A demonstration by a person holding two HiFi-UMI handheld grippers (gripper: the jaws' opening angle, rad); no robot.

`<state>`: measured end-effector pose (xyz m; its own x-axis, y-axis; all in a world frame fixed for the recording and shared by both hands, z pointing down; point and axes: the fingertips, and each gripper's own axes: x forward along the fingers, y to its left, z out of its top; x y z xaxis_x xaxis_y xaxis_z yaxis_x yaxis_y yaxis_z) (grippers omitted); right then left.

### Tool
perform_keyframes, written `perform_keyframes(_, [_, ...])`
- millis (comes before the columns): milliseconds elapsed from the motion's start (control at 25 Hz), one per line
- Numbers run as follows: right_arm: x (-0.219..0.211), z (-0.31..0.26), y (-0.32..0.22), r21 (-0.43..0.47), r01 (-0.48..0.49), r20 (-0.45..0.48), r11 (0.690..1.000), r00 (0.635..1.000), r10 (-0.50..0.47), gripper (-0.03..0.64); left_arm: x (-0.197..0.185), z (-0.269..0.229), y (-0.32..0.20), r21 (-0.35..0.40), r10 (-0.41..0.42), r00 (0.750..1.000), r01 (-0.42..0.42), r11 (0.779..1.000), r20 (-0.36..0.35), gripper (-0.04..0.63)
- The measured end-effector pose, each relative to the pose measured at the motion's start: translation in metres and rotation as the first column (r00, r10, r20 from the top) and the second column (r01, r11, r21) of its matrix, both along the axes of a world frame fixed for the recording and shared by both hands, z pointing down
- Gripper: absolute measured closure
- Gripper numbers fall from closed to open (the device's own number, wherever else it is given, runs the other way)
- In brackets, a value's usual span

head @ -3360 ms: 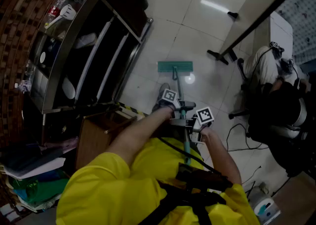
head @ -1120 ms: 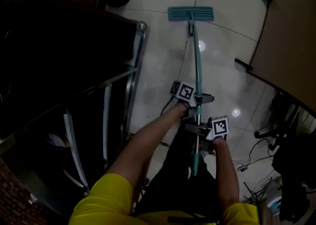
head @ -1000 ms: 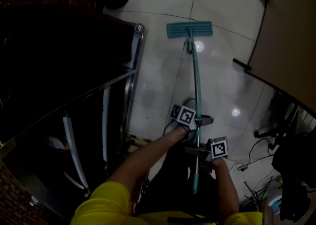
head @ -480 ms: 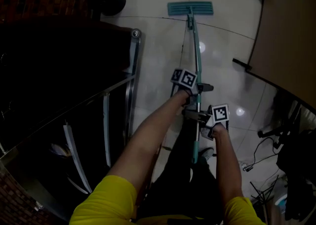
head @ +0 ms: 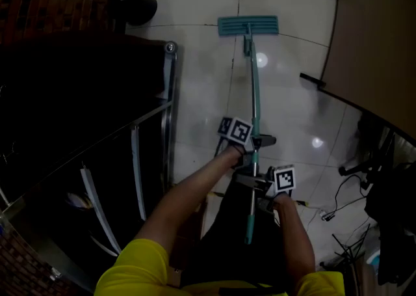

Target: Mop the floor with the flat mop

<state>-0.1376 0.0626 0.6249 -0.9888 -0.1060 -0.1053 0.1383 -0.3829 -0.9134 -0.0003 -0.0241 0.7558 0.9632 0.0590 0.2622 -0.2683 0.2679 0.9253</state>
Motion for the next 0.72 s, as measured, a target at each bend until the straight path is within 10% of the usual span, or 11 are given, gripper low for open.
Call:
perform_keyframes(280, [0.046,-0.062,0.142,-0.109,0.044,-0.061,0.993,0.997,-0.051,0.591,0.044,-0.059,0.161,-0.154,-0.031,0.999,0.028,0.988,-0.017,0.477])
perform_keyframes(720, [0.054,0.066,-0.001,0.141,0.14,-0.173,0.98,0.978,-0.115,0.594,0.051,0.036,-0.007,0.02,0.036,0.999,-0.036,0.999,-0.008,0.472])
